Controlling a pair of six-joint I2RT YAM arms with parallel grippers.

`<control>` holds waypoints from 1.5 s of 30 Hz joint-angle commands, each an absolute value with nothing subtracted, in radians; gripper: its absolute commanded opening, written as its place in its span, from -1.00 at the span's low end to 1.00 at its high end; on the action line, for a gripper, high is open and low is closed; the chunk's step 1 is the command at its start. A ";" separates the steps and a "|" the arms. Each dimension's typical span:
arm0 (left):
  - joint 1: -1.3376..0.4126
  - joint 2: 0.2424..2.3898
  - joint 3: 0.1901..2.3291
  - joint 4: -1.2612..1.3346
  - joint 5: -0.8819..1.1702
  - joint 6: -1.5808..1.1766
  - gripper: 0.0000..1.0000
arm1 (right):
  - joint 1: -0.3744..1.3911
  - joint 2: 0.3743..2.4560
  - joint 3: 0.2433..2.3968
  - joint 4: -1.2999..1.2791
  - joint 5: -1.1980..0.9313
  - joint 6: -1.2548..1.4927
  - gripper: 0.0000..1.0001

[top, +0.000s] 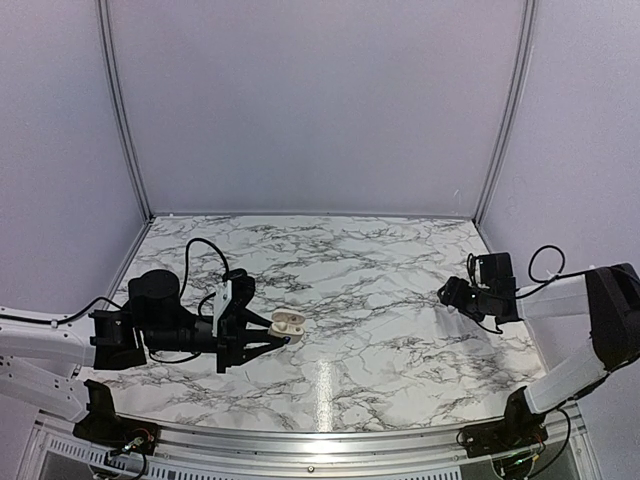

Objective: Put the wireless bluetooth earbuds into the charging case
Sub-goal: Move the right earbud to the center of the board.

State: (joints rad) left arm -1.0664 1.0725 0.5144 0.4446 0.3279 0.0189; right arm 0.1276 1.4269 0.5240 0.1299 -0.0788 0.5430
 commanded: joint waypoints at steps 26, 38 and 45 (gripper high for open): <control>-1.060 1.052 0.507 0.472 0.315 0.035 -1.00 | 0.303 1.743 0.600 0.383 -0.324 0.510 0.30; -1.060 1.062 0.514 0.464 0.322 0.037 -1.00 | 0.642 1.878 0.605 0.628 -0.401 0.693 0.27; -1.060 1.058 0.518 0.456 0.321 0.038 -1.00 | 0.734 1.857 0.643 0.637 -0.406 0.642 0.25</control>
State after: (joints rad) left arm -1.0653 1.0721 0.5125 0.4438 0.3202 0.0299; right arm 0.7109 1.8629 0.6338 0.7067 -0.3897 0.6605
